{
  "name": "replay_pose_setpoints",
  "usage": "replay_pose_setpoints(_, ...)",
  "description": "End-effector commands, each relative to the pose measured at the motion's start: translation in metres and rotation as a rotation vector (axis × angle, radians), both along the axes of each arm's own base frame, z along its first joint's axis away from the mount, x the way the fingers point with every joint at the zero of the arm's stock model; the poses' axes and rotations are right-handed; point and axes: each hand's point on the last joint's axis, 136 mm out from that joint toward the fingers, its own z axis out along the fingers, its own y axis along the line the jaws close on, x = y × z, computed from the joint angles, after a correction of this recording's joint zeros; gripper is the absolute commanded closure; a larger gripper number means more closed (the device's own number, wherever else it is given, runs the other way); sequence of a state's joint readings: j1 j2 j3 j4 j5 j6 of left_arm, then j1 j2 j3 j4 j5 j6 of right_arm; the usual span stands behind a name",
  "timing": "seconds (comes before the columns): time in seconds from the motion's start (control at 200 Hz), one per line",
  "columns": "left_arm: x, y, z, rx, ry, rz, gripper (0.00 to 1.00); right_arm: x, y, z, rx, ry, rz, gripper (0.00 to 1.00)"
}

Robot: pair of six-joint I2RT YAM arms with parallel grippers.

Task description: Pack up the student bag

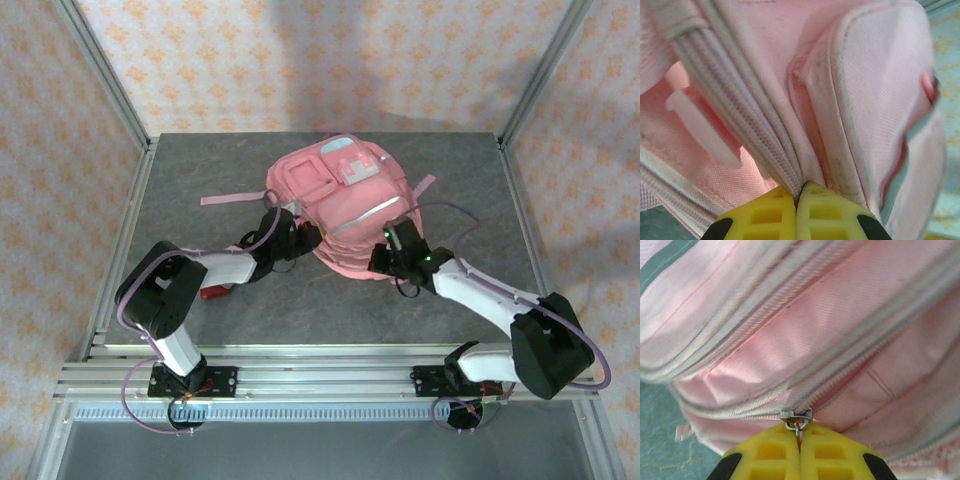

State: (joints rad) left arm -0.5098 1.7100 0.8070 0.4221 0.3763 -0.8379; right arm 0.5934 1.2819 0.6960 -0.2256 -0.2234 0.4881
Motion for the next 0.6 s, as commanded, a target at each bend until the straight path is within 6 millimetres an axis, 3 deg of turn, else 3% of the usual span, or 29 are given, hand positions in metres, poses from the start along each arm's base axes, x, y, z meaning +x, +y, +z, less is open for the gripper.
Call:
replay_pose_setpoints(0.0, 0.059, 0.041, 0.029, 0.1, -0.118, 0.133, 1.0, -0.03, 0.033, -0.013, 0.05, 0.08, 0.068, 1.0)
replay_pose_setpoints(0.075, 0.074, 0.047, 0.044, 0.119, -0.138, 0.144, 0.97, -0.022, 0.071, 0.0, 0.151, 0.043, 0.114, 1.0)
replay_pose_setpoints(0.145, 0.078, 0.051, 0.062, 0.125, -0.161, 0.151, 0.83, -0.008, 0.102, 0.012, 0.224, 0.008, 0.149, 1.0)
replay_pose_setpoints(0.25, 0.062, 0.058, 0.078, 0.114, -0.182, 0.158, 0.6, 0.012, 0.135, 0.021, 0.276, -0.016, 0.182, 1.0)
replay_pose_setpoints(0.345, 0.034, 0.066, 0.073, 0.084, -0.154, 0.161, 0.52, 0.018, 0.149, 0.019, 0.284, -0.006, 0.205, 1.0)
replay_pose_setpoints(0.445, -0.002, 0.071, 0.053, 0.051, -0.112, 0.17, 0.48, 0.017, 0.15, 0.014, 0.283, 0.0, 0.211, 1.0)
replay_pose_setpoints(0.596, -0.036, 0.06, 0.027, 0.011, -0.074, 0.158, 0.44, 0.014, 0.145, 0.011, 0.279, 0.001, 0.205, 1.0)
